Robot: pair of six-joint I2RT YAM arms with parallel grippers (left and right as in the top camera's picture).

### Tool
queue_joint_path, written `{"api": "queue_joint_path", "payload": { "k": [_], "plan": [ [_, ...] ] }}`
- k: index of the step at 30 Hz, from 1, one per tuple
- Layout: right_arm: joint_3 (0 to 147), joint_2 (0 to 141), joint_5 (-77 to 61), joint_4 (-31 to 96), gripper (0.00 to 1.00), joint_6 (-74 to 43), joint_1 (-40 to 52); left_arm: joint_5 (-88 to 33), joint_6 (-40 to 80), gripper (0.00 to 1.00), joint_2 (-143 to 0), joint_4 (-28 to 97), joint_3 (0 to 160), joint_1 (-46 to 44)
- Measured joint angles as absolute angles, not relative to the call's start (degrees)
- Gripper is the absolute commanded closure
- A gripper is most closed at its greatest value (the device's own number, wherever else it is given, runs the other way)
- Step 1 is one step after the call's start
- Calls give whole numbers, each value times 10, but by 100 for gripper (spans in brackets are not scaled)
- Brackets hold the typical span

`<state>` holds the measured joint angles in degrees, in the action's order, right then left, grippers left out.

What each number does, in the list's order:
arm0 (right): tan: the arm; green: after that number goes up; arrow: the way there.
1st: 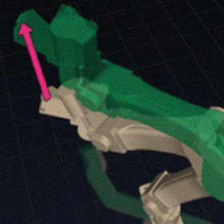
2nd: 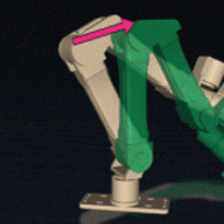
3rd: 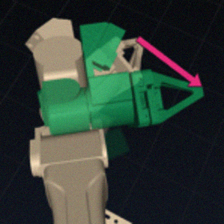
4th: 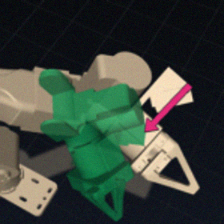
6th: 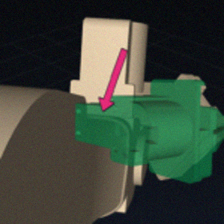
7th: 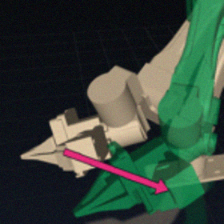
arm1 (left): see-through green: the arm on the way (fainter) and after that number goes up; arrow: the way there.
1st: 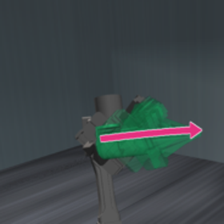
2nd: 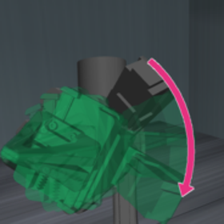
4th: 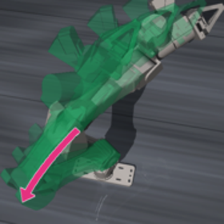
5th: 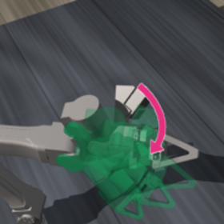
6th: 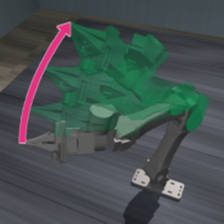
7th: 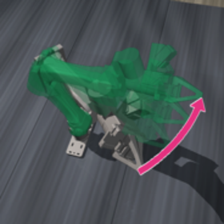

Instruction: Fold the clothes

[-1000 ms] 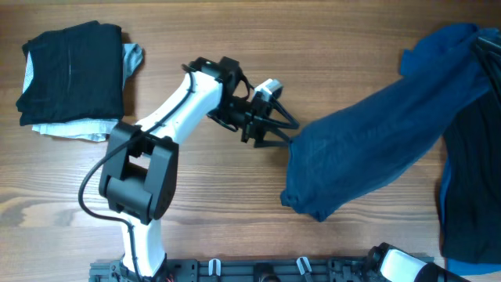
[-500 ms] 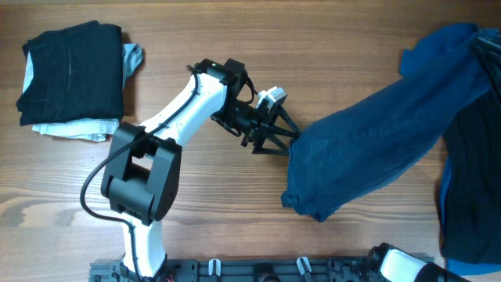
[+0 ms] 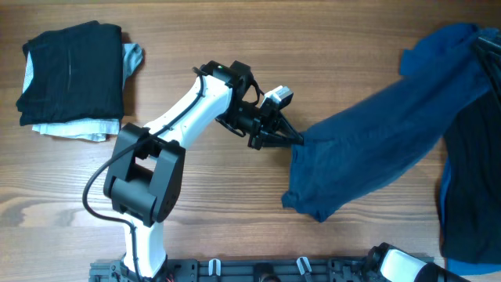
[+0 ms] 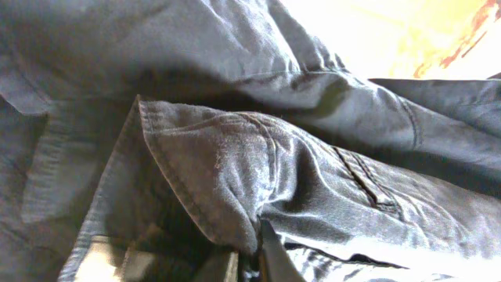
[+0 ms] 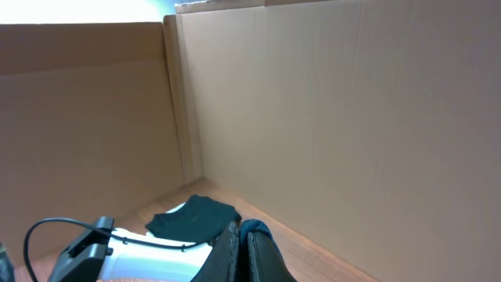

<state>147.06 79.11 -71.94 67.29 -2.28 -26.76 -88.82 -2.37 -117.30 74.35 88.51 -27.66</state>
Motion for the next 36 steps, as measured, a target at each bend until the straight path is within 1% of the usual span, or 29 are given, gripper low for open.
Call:
{"api": "queue_joint_path", "payload": {
  "k": [8,11,16,20,25,28,36],
  "plan": [
    [1471,791,-714,695,96,-18,-268,-876,-27,96,-1157,743,885,-230],
    [1471,791,-669,729,96,-5,-268,-845,-28,96,-1106,744,885,-162],
    [1471,791,-561,789,96,25,-268,-785,-17,96,-972,741,910,-26],
    [1471,791,-465,816,96,33,-268,-741,15,96,-875,713,990,25],
    [1471,785,-347,836,96,26,-268,-672,88,96,-789,655,1100,27],
    [1470,766,-310,836,96,22,-268,-637,126,96,-747,637,1150,27],
    [1472,686,-262,867,96,6,-268,-606,163,96,-657,656,1173,27]
  ]
}}
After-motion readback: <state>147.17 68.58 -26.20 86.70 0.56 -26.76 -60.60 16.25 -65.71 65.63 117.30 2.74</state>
